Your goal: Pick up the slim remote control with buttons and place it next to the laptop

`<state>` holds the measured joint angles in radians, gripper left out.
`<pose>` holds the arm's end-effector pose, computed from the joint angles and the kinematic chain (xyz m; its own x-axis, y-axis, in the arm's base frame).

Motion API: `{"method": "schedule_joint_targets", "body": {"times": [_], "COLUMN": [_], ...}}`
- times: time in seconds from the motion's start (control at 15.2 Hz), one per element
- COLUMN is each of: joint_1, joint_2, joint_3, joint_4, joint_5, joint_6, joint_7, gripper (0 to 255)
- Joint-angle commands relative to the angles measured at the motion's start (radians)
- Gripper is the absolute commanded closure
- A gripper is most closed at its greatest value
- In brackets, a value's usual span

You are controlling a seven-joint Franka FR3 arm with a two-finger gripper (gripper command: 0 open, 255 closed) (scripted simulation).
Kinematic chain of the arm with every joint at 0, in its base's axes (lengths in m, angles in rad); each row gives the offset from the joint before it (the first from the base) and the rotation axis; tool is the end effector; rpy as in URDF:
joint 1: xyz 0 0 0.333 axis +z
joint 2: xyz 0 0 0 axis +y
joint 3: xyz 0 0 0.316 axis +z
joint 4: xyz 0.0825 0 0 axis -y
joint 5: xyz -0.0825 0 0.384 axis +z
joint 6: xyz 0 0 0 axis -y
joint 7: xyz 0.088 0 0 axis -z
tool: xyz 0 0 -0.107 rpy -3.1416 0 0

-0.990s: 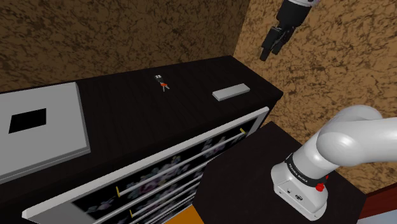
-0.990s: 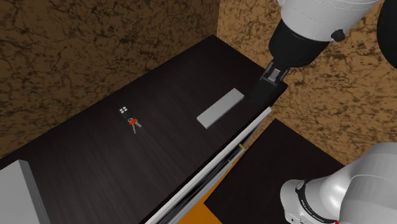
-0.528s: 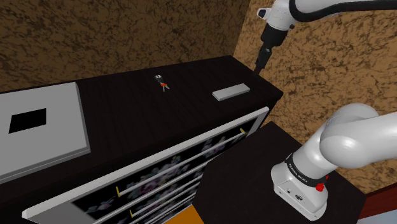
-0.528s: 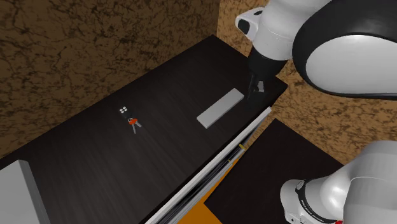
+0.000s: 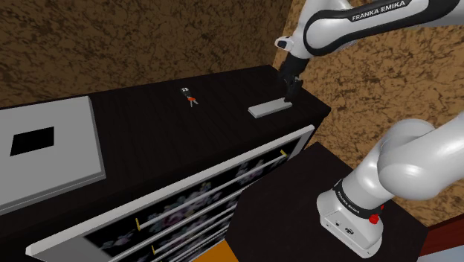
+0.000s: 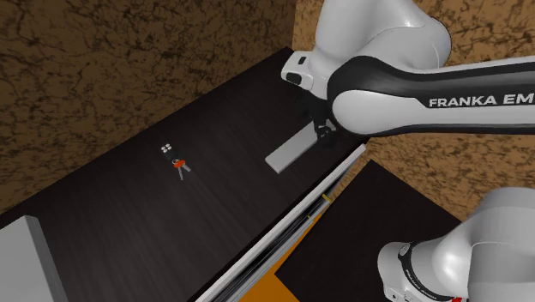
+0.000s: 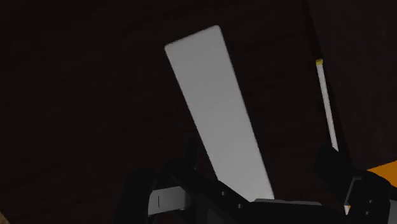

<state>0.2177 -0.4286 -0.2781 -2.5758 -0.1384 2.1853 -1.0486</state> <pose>0.4032 -0.0280 0.4044 0.4630 0.8863 0.0132 0.8859 -0.4632 0.0245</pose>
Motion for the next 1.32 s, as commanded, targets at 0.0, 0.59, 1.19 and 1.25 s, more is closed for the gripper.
{"method": "schedule_joint_targets", "body": {"times": [0.0,0.59,1.19,1.25], "joint_1": [0.036,0.063,0.063,0.063], "joint_2": [0.084,0.217,0.217,0.217], "joint_3": [-0.035,-0.067,-0.067,-0.067], "joint_4": [0.009,-0.024,-0.024,-0.024], "joint_5": [0.002,0.027,0.027,0.027], "joint_6": [0.072,0.232,0.232,0.232], "joint_7": [-0.138,-0.236,-0.236,-0.236], "gripper": [0,0,255,255]}}
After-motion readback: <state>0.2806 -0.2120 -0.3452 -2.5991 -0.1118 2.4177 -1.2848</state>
